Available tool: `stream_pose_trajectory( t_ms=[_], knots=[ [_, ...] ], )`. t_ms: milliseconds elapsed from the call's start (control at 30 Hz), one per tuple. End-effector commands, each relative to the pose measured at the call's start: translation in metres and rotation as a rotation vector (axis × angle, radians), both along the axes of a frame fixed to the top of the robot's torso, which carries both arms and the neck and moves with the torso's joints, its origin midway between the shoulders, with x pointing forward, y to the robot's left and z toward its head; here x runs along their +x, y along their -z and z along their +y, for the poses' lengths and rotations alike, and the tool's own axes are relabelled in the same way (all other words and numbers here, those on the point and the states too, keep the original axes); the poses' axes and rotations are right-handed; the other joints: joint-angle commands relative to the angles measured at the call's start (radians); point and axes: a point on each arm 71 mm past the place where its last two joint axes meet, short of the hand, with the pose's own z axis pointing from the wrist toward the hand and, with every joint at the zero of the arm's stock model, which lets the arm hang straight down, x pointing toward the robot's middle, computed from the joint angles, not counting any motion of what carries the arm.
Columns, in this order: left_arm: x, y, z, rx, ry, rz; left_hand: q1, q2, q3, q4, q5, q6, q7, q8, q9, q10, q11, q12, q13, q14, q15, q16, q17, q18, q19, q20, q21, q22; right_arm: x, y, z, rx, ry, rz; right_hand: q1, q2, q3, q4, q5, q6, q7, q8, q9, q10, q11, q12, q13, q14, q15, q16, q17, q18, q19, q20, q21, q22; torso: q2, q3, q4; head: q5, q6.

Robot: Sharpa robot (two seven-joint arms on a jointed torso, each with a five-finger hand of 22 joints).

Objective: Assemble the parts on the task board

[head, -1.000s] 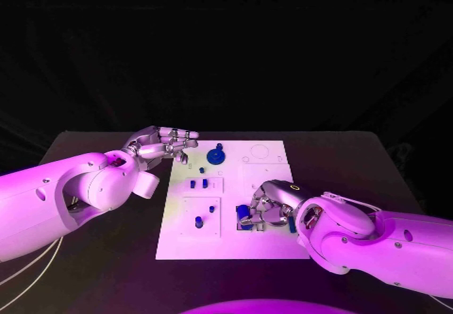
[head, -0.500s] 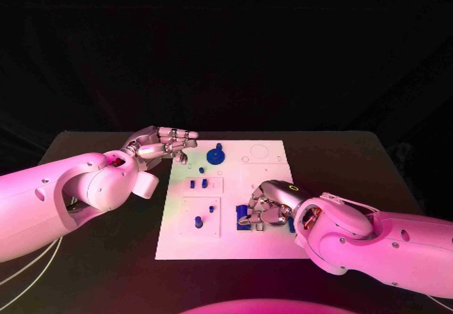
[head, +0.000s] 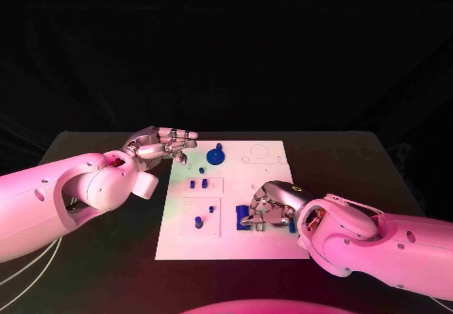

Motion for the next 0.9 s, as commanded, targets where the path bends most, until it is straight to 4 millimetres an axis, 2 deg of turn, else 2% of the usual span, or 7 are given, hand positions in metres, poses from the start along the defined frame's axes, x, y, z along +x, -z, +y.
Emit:
stream_pose_trajectory(
  t_ms=[33,233,400,567,667,900],
  knots=[
    [0.0,-0.001,-0.002,-0.009,0.014,-0.001,-0.006,0.008,-0.005,0.002,0.003,-0.004,0.0,0.003,-0.001,-0.008,-0.002,0.007,0.001,-0.006,0.003,-0.003,-0.002,0.013,-0.009,0.0,-0.006,-0.002,-0.001,0.0,0.001,-0.003,-0.027,-0.007,0.032,-0.001,0.003,-0.014,0.006,0.001,-0.004,0.004,0.001,0.024,-0.008,-0.007,0.069,0.076,-0.009,0.005,0.108,-0.014,0.089,-0.01,0.003,0.253,0.0,0.0,-0.0011,0.0,-0.001],
    [0.0,-0.001,-0.003,-0.011,0.016,-0.002,-0.006,0.008,-0.005,0.002,0.003,-0.004,0.0,0.003,-0.001,-0.008,-0.002,0.007,0.001,-0.006,0.003,-0.003,-0.002,0.013,-0.009,0.0,-0.006,-0.002,0.001,0.0,-0.005,-0.013,-0.015,-0.018,0.048,0.002,0.009,-0.022,0.009,0.0,-0.005,0.004,0.001,0.023,-0.009,-0.012,0.066,0.076,-0.009,0.003,0.105,-0.013,0.088,-0.011,0.001,0.252,-0.001,-0.0005,-0.0002,-0.004,-0.001],
    [0.0,-0.001,-0.002,-0.012,0.014,-0.004,-0.007,0.008,-0.006,0.002,0.003,-0.005,0.0,0.003,-0.001,-0.009,-0.001,0.007,0.002,-0.007,0.003,-0.003,-0.002,0.013,-0.009,0.0,-0.007,-0.002,0.003,-0.005,-0.025,0.001,0.026,-0.025,0.07,0.007,0.015,-0.033,0.026,-0.026,0.006,-0.017,-0.008,0.008,-0.002,-0.044,0.047,0.073,-0.005,-0.002,0.095,-0.011,0.083,-0.009,-0.011,0.248,-0.001,-0.001,0.0011,-0.007,0.001],
    [0.0,0.0,-0.002,-0.011,0.013,-0.004,-0.007,0.008,-0.006,0.003,0.003,-0.005,0.0,0.003,-0.001,-0.009,-0.001,0.008,0.002,-0.007,0.003,-0.003,-0.002,0.013,-0.009,0.0,-0.007,-0.002,0.006,-0.011,-0.041,-0.008,0.046,-0.032,0.094,0.013,0.024,-0.046,0.037,-0.028,0.007,-0.026,-0.014,0.005,0.0,-0.05,0.044,0.073,-0.003,-0.004,0.093,-0.01,0.082,-0.006,-0.012,0.248,-0.002,-0.0004,-0.0005,-0.007,0.003],
    [-0.001,0.0,-0.002,-0.011,0.014,-0.004,-0.007,0.008,-0.006,0.003,0.003,-0.005,0.0,0.003,-0.001,-0.009,-0.001,0.008,0.002,-0.007,0.003,-0.003,-0.002,0.013,-0.009,0.0,-0.007,-0.002,0.007,-0.012,-0.047,-0.007,0.053,-0.021,0.113,0.02,0.034,-0.055,0.019,-0.027,0.008,-0.032,-0.018,0.004,0.001,-0.055,0.042,0.072,-0.002,-0.005,0.091,-0.009,0.08,-0.006,-0.016,0.247,0.0,-0.0004,-0.0011,-0.009,0.006],
    [-0.001,0.001,-0.002,-0.012,0.016,-0.004,-0.008,0.008,-0.007,0.003,0.003,-0.005,0.0,0.003,-0.001,-0.009,-0.001,0.008,0.002,-0.007,0.003,-0.003,-0.002,0.013,-0.009,0.001,-0.007,-0.002,0.006,-0.01,-0.056,-0.015,0.07,-0.014,0.116,0.019,0.036,-0.057,0.015,-0.023,0.007,-0.033,-0.019,0.004,0.001,-0.055,0.042,0.072,-0.002,-0.006,0.09,-0.009,0.08,-0.005,-0.018,0.246,-0.002,-0.0003,-0.0009,-0.014,0.008]
  ],
)
